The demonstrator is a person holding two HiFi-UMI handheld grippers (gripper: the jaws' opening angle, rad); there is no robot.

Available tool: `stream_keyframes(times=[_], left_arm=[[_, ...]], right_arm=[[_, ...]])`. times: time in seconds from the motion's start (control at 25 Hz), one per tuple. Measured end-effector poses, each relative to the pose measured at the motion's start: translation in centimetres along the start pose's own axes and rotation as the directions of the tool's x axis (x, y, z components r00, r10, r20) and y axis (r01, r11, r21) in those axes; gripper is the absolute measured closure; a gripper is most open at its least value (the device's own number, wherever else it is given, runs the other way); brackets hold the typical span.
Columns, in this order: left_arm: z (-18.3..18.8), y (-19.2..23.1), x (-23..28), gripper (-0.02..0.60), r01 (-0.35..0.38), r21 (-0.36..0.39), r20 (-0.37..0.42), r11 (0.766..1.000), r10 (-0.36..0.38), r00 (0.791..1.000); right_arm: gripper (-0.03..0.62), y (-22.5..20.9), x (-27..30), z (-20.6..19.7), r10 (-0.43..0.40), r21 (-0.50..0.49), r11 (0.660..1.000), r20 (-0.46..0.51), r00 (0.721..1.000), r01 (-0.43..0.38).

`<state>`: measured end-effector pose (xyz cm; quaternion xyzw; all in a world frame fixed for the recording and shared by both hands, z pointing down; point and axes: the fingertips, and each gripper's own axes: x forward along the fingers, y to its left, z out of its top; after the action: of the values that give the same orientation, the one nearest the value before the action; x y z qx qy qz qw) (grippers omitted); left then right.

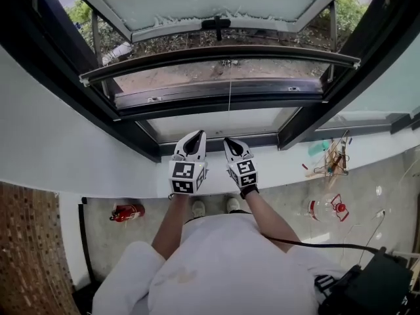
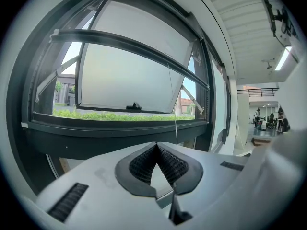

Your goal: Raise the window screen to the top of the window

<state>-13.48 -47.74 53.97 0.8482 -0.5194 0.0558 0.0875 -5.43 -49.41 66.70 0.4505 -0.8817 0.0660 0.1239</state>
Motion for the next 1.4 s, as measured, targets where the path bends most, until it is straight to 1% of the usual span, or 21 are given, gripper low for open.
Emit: stream_keyframes(times=[0.08,0.2,0.4,0.64,0.8,0.96,1.12,1.24,1.4], left_arm=[[0.0,0.2,0.1,0.58,0.0,0.0,-0.003,1.0,0.0,1.0],[0.2,0.1,0.3,0.58,0.005,0.002,-0.002,1.0,-0.005,1.0],[0.3,-0.1,0.6,0.58,0.021,0.012,-0.008,1.0,-0.021,1.0],[0.1,-0.3,0.8,0.58,0.033,0.006,-0.018,0.999,-0.033,0.999],[-0.2,-0.3,1.0,0.58,0.039,0.002,-0.021,0.999,-0.038,0.999],[-0.2,-0.3,1.2,0.58,0.043,-0.004,-0.02,0.999,-0.043,0.999],[-0.4,-0.4,1.3,0.58,0.045,-0.019,-0.017,0.999,-0.045,0.999],[-0.2,-0.3,1.2,0.58,0.049,-0.05,-0.008,0.998,-0.05,0.999],[0.7,-0.5,1.2,0.58,0.057,-0.055,0.009,0.997,-0.056,0.998]], right_arm=[[0.592,0.1,0.2,0.7,-0.001,-0.027,1.0,0.014,1.0,0.001],[0.592,-0.5,0.1,2.2,-0.015,-0.019,1.0,0.058,0.998,0.016],[0.592,-0.9,0.0,6.3,-0.026,-0.022,0.999,0.155,0.988,0.03],[0.592,-0.7,-0.6,8.8,-0.024,-0.008,1.0,0.217,0.976,0.026],[0.592,-0.8,-1.6,12.1,-0.019,-0.02,0.999,0.319,0.948,0.027],[0.592,-1.1,-2.5,15.9,-0.024,-0.049,0.998,0.392,0.919,0.047],[0.592,-1.0,-3.6,18.4,-0.019,-0.054,0.997,0.443,0.896,0.047],[0.592,-0.4,-4.4,20.0,-0.001,-0.041,0.999,0.477,0.879,0.024],[0.592,0.2,-5.3,22.1,0.016,-0.042,0.999,0.511,0.859,0.007]])
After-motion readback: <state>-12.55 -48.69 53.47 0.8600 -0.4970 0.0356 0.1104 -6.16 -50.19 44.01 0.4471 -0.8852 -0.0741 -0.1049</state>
